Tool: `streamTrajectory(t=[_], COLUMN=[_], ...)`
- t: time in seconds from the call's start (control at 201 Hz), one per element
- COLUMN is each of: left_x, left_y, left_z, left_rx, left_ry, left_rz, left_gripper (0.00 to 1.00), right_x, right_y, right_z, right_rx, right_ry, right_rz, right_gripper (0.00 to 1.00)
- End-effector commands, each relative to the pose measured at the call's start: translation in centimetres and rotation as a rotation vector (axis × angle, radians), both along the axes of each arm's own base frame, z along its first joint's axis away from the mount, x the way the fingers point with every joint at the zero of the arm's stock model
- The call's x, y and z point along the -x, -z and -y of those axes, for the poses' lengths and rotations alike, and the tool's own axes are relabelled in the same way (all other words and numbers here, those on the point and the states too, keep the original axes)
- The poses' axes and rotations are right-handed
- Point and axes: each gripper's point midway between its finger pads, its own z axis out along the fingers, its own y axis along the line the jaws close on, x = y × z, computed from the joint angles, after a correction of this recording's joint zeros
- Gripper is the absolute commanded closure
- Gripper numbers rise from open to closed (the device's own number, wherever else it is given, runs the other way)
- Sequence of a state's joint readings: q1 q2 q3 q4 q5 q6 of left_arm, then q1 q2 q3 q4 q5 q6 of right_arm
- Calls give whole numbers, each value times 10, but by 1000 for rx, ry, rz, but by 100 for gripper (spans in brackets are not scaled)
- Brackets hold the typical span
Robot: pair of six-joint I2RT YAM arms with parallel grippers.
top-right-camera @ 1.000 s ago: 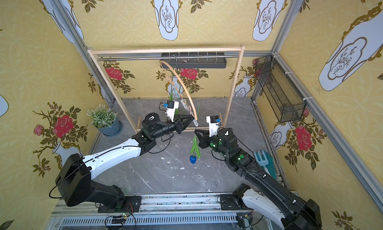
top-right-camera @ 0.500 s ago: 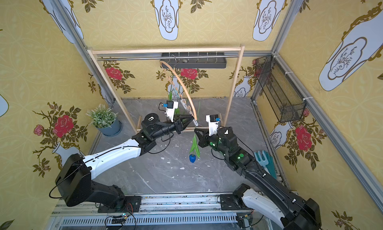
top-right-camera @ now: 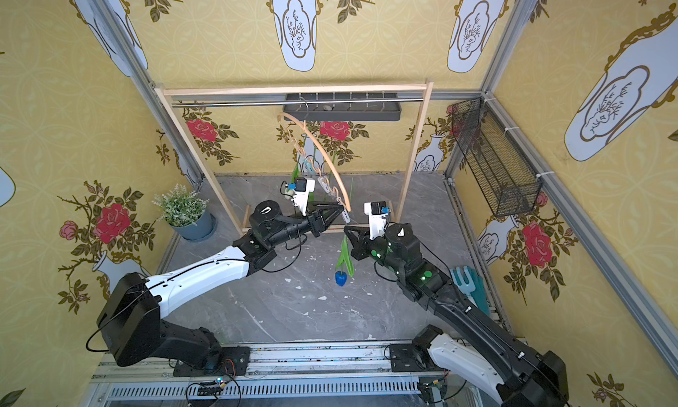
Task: Dry the flowers on a clothes hanger
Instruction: Clamp the flower onto the hanger.
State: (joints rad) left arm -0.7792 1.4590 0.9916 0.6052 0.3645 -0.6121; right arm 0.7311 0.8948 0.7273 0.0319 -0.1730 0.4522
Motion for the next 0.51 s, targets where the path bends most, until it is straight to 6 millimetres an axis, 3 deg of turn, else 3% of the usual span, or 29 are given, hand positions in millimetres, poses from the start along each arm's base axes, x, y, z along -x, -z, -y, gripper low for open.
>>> streamTrajectory(t=[0.0,0.324,0.503], left_x=[-1,-3,-2], left_y=[8,10,10], left_z=[1,0,-1], left_rx=[-21,-16,7], left_ry=[-4,-11,-15], left_rz=[-19,-29,-31], left_gripper=[72,69,78], right_x=[3,2,3], right_y=[-29,-29,-32], right_z=[-6,-9,-11], right_rx=[-66,-82,-113], right_ry=[-36,-44,-52], right_rz=[87,82,79], right_gripper=[100,100,100])
